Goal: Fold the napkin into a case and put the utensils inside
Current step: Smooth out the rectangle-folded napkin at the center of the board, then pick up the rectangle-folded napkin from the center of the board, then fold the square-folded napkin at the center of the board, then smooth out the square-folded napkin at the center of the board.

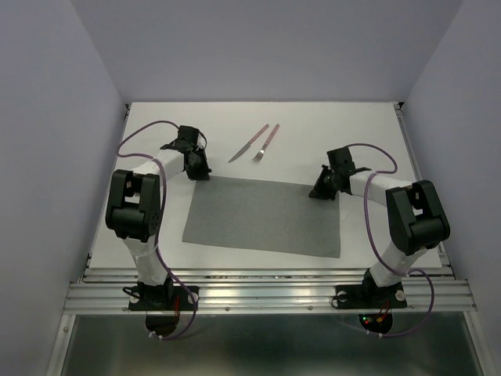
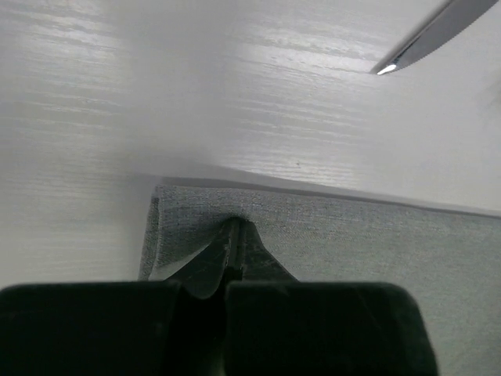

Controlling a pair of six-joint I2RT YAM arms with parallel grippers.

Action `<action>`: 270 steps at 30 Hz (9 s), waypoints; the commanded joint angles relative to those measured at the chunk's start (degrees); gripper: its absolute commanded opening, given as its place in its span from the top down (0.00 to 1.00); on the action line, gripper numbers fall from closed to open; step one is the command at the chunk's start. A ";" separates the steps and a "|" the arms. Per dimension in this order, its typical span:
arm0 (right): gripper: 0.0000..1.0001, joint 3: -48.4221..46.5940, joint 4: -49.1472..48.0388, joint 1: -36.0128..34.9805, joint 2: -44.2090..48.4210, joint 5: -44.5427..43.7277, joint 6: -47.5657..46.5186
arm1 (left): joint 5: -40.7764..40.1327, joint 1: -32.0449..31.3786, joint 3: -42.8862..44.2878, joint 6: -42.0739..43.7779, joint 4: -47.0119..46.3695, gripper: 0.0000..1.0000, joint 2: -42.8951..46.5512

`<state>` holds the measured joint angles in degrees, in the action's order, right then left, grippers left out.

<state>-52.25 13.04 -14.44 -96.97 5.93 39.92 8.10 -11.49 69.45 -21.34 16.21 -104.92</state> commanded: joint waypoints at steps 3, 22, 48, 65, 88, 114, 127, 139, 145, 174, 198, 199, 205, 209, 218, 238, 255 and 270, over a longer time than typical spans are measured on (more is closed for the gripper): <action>0.90 0.31 3.05 -0.07 1.26 -2.68 -1.69 | -7.30 0.24 0.07 -0.37 0.23 1.00 -0.90; 0.76 -1.28 9.54 -0.07 8.71 -7.32 -5.03 | -5.81 0.59 -0.98 -0.19 0.05 1.00 -3.62; 0.37 12.70 18.87 -0.07 17.60 -11.47 -2.57 | -5.73 0.59 0.33 0.87 2.07 1.00 -1.69; 0.59 8.57 17.81 -2.87 13.30 -12.09 -3.27 | -2.92 0.59 0.86 0.51 2.16 1.00 -1.95; 0.99 -0.39 20.01 -3.41 22.17 -9.54 -3.71 | -0.54 6.12 -5.81 -1.68 3.22 1.00 12.11; 0.99 -16.11 20.45 -18.33 15.33 -5.41 -4.50 | 5.70 -0.28 -25.41 -15.48 -9.52 1.00 10.18; 0.99 -31.68 22.73 -34.86 -2.34 -11.47 -1.78 | 3.86 -1.79 -24.81 -17.16 -7.61 1.00 13.25; 0.99 -44.43 22.47 -39.87 -16.05 -11.21 -0.90 | -12.66 -0.20 -17.33 -12.14 3.74 1.00 18.35; 0.99 -46.63 21.59 -39.88 -18.08 -9.98 -0.81 | -15.66 1.11 -16.98 -11.88 4.54 1.00 18.62; 0.99 -63.41 23.79 -41.46 -30.55 -7.17 0.77 | -5.99 2.08 -22.25 -12.32 -1.35 1.00 14.31; 0.99 -69.91 23.70 -41.99 -37.24 -2.77 1.04 | -5.02 2.26 -23.22 -12.41 -1.88 1.00 14.40; 0.99 -70.01 23.70 -41.99 -37.50 -2.77 1.04 | -4.93 2.26 -23.13 -12.41 -1.88 1.00 14.40; 0.99 -70.01 22.56 -41.99 -38.12 -1.89 1.21 | -5.46 2.35 -22.87 -12.23 -1.36 1.00 15.01; 0.99 -69.39 21.16 -41.99 -37.86 -1.45 1.47 | -5.46 2.52 -22.96 -12.32 -1.35 1.00 15.19; 0.99 -66.23 14.56 -41.99 -37.06 1.01 2.88 | -5.29 3.05 -23.05 -12.41 -0.74 1.00 16.24; 0.35 -46.74 10.43 -41.99 -17.93 -7.76 0.59 | -4.76 4.45 -22.87 -11.88 -0.30 1.00 17.03; 0.78 -18.78 6.92 -35.22 -4.81 -9.72 8.15 | -2.48 4.45 -24.10 -12.58 -2.14 1.00 15.19; 0.80 -6.47 10.59 -35.22 -2.44 -17.97 12.02 | 2.36 3.67 -26.47 -13.02 -3.11 1.00 18.17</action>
<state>-61.23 19.88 -49.21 -102.04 -6.59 50.63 8.56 -7.27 45.56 -34.06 11.84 -89.23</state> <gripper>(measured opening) 0.198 0.019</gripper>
